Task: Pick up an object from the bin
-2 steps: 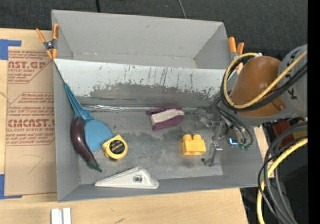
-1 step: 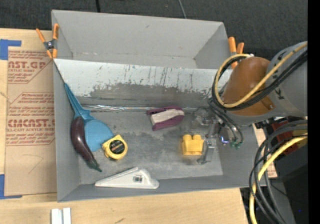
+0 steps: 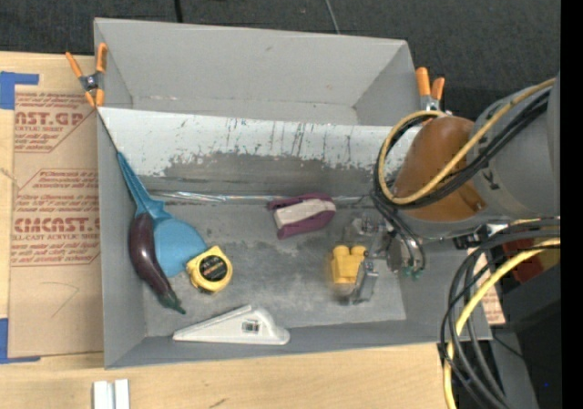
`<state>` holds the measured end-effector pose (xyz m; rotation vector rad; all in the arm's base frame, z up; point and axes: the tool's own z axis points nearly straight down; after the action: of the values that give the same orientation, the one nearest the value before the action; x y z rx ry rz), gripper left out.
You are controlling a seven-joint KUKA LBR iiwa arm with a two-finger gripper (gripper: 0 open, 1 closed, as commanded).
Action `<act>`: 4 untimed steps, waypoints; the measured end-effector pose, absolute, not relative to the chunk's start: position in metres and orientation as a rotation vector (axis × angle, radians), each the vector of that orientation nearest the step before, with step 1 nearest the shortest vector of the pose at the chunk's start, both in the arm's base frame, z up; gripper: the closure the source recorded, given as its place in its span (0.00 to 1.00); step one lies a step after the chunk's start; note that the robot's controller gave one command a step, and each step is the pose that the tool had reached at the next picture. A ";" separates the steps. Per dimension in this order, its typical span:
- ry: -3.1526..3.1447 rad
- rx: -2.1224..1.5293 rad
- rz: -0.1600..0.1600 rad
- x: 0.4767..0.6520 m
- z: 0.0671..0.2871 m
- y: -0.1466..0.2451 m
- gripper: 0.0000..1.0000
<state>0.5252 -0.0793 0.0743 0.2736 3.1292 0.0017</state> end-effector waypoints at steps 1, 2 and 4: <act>3.130 0.235 0.000 0.530 0.070 -0.086 1.00; 3.131 0.235 -0.001 0.530 0.069 -0.086 1.00; 3.122 0.213 -0.002 0.536 0.135 -0.097 1.00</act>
Offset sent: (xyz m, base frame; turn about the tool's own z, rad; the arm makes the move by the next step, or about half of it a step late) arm 0.0000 0.0000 0.0000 0.0000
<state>0.5358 -0.0970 0.1350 0.2130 3.1217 -0.0020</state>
